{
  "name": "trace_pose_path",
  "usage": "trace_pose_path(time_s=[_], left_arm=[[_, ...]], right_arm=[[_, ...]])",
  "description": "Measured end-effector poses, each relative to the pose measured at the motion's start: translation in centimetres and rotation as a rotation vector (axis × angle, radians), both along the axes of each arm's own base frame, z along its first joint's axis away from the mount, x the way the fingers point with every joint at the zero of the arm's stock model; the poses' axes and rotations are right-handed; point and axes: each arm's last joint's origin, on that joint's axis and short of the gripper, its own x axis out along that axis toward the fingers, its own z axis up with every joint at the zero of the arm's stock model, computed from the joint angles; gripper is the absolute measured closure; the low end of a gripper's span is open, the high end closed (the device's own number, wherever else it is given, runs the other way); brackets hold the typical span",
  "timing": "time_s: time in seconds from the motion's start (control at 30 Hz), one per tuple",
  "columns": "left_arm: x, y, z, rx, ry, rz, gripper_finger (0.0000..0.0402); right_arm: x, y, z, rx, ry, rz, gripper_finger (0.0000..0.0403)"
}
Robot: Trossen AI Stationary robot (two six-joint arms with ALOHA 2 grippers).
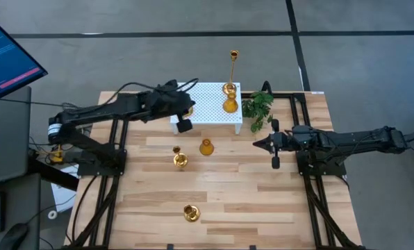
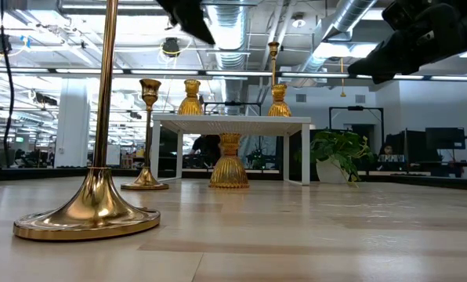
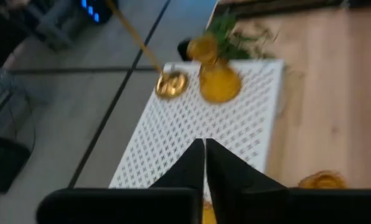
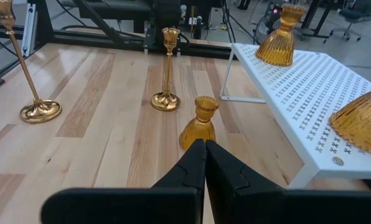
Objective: Pick & Place candle stick holders
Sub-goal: Put the top gold vase on the shelf
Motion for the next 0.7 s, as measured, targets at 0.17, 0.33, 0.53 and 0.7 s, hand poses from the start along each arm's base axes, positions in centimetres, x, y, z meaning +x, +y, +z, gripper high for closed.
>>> trace_pose_path(time_s=[0.17,0.33,0.53,0.7], left_arm=[[-3.9,-2.2,2.2,-0.01,-0.097,-0.065,0.0396],[-7.0,-3.3,2.3,-0.078,-0.173,-0.089,0.0398],[-8.5,-4.0,-1.9,-0.167,-0.133,-0.101,0.0397],[-9.2,-4.5,-5.7,-0.271,-0.109,-0.081,0.0397]], right_arm=[[0.0,0.0,-0.1,0.003,0.011,0.0,0.0403],[0.0,0.0,-0.2,0.019,0.015,-0.005,0.0403],[0.0,0.0,-0.2,0.025,0.017,-0.007,0.0403],[-0.1,0.0,-0.2,0.028,0.017,-0.007,0.0403]])
